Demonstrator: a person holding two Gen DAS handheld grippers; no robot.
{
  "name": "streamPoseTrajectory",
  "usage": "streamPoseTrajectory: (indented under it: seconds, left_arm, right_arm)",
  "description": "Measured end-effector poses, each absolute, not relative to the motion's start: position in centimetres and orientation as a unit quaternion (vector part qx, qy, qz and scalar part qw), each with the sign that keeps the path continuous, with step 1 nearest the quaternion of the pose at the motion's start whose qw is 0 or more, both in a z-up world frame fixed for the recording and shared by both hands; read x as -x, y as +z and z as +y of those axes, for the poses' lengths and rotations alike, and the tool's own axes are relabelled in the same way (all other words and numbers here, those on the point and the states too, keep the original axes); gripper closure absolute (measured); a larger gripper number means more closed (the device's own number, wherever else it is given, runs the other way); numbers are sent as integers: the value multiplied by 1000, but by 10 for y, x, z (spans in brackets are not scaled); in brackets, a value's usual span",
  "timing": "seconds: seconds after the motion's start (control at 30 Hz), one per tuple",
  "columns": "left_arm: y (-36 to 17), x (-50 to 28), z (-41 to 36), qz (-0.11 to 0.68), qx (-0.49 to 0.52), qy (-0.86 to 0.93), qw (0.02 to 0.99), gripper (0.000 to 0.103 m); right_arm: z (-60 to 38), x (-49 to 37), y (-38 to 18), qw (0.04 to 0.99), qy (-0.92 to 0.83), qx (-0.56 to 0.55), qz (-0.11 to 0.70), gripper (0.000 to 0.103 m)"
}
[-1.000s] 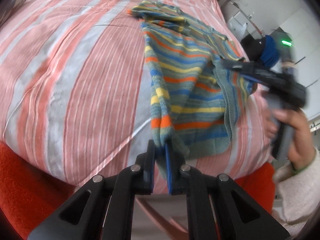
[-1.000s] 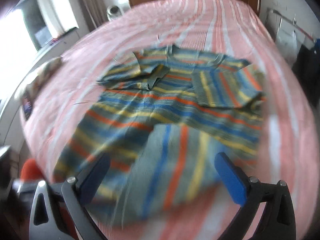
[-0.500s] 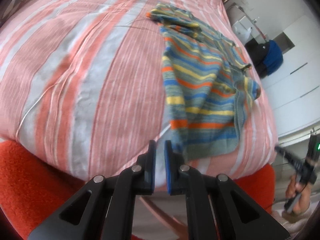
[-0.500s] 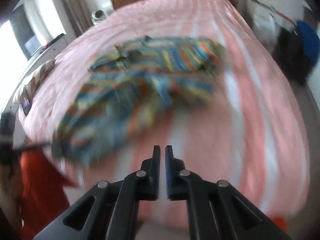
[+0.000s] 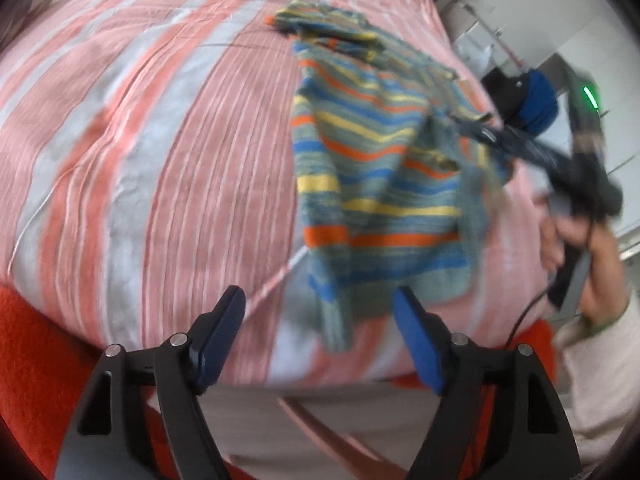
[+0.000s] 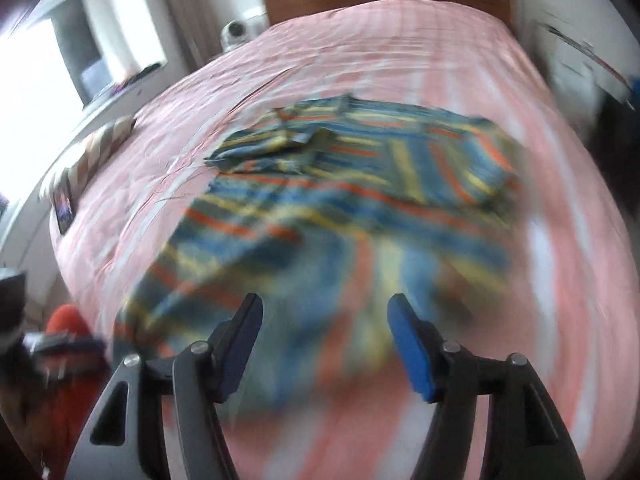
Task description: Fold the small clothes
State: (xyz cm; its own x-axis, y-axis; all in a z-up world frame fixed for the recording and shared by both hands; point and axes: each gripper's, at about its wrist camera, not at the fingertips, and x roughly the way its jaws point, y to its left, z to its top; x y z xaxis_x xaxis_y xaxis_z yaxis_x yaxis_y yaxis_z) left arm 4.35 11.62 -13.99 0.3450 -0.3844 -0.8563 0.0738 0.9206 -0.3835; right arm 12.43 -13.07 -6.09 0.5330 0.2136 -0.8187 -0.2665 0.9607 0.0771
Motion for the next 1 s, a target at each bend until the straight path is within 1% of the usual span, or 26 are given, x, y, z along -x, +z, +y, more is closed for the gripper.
streamPoseTrajectory:
  seconds: [0.03, 0.07, 0.1, 0.13, 0.17, 0.3, 0.4, 0.5, 0.63, 0.67, 0.7, 0.73, 0.77, 0.8, 0.83, 0.97, 1.0]
  left_arm:
    - [-145, -48, 114, 558, 132, -135, 808, 49]
    - [-150, -52, 113, 563, 126, -132, 806, 63]
    - [-153, -55, 113, 567, 126, -135, 803, 95]
    - [-154, -57, 115, 569, 132, -139, 799, 97]
    - [-154, -56, 120, 567, 147, -144, 798, 97]
    - [-149, -51, 132, 567, 174, -172, 787, 98]
    - [-142, -46, 137, 563, 180, -186, 785, 98]
    - [-138, -46, 134, 562, 171, -188, 787, 98]
    - [-137, -48, 122, 568, 134, -187, 790, 95]
    - [-136, -47, 121, 570, 128, -187, 790, 94]
    - [-135, -46, 123, 570, 128, -190, 789, 92]
    - [-134, -44, 125, 569, 130, -194, 788, 83]
    - [-133, -42, 126, 567, 133, -198, 789, 76]
    - [-132, -41, 128, 564, 134, -199, 790, 63]
    - [-132, -38, 129, 560, 133, -198, 793, 55]
    - [-145, -45, 124, 563, 131, -185, 795, 54]
    - [-148, -48, 124, 564, 134, -183, 794, 65]
  right_arm:
    - [-125, -134, -70, 870, 139, 34, 472, 38]
    - [-114, -155, -92, 849, 143, 48, 507, 45]
    - [-114, -160, -103, 840, 136, 53, 523, 77]
    - [-121, -158, -104, 842, 123, 51, 523, 88]
    - [-129, -152, -97, 852, 116, 35, 510, 96]
    - [-185, -78, -41, 876, 137, -25, 462, 96]
    - [-228, -8, -15, 878, 125, -45, 459, 96]
    - [-260, 47, -28, 864, 85, -51, 493, 96]
    - [-298, 79, -78, 831, 24, -84, 549, 94]
    - [-308, 83, -88, 825, 13, -101, 556, 91]
    - [-314, 84, -91, 824, 11, -115, 555, 82]
    - [-319, 83, -91, 826, 15, -132, 548, 75]
    - [-323, 83, -88, 830, 26, -154, 536, 57]
    - [-325, 80, -85, 834, 45, -175, 522, 39]
    - [-325, 74, -82, 837, 66, -192, 508, 36]
    - [-307, 42, -101, 827, 106, -189, 518, 36]
    - [-303, 35, -110, 823, 112, -186, 526, 37]
